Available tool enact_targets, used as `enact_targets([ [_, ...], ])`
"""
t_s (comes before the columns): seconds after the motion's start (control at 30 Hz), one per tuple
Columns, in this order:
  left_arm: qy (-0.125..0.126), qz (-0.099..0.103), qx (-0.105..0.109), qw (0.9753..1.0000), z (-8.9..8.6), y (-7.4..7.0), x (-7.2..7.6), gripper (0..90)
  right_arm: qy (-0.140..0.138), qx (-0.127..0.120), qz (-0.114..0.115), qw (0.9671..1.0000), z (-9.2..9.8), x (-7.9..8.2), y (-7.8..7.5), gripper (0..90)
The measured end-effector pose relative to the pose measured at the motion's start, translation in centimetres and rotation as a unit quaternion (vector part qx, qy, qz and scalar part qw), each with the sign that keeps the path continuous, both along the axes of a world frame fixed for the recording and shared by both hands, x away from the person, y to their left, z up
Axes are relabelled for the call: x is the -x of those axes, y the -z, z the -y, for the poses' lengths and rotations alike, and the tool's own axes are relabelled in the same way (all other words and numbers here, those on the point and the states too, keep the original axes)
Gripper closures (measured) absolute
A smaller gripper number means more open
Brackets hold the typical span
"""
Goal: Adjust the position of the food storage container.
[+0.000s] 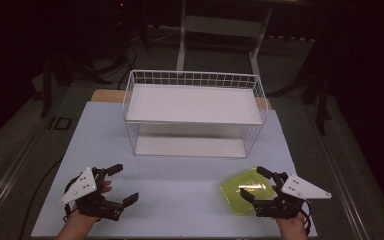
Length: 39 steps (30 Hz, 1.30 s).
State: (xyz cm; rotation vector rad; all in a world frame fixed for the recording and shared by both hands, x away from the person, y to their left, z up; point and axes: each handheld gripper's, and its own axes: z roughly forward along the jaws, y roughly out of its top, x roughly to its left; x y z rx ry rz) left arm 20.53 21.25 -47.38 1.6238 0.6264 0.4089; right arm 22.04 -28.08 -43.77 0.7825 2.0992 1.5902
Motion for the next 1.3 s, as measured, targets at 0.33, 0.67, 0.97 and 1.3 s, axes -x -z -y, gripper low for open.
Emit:
enact_targets([
  [0.33,-0.005,0.010,-0.013,0.9999,0.3,0.0,-0.1,0.2,0.005,0.035,-0.047,0.9983,0.5,-0.4,-0.4,18.4],
  [0.67,0.006,0.011,-0.031,0.9995,1.3,0.0,-0.2,0.2,-0.017,0.084,-0.101,0.9912,1.9,0.7,1.4,58.4],
  [0.97,0.007,0.013,-0.034,0.9993,1.5,0.1,-0.2,0.3,-0.017,0.139,-0.150,0.9786,3.7,1.8,3.0,89.6],
  [1.3,0.007,0.014,-0.035,0.9992,1.4,0.2,-0.4,0.3,-0.048,0.157,-0.151,0.9748,3.4,1.2,4.9,89.8],
])
